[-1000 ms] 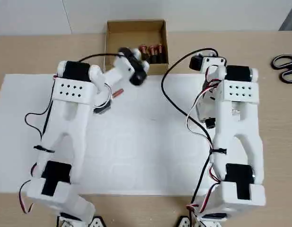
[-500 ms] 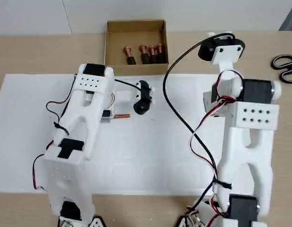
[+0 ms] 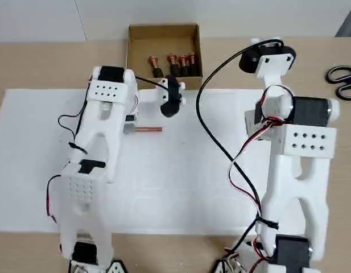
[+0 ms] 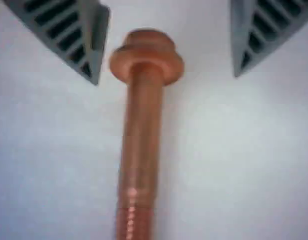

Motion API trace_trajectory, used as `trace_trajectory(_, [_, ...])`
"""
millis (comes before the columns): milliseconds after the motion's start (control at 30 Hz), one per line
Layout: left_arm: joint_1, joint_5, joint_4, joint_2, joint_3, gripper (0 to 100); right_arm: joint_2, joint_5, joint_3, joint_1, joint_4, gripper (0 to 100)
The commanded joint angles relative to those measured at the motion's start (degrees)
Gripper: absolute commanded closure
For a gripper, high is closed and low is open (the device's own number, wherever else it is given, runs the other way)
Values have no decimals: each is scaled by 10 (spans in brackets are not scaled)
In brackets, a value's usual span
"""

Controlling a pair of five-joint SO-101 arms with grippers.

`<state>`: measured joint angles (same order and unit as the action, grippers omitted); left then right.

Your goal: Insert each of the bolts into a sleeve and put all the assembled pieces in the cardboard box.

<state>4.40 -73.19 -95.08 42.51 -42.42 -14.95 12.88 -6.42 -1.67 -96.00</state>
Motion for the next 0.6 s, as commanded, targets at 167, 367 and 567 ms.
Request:
trace_trajectory(167, [-2, 198, -47, -8, -160, 839, -26, 2, -4, -3, 3, 992])
trace_trajectory(367, [-7, 522, -53, -9, -290, 887, -26, 4, -5, -3, 5, 992])
trace_trajectory(567, [-16, 767, -55, -67, -326, 897, -26, 4, -5, -3, 3, 992])
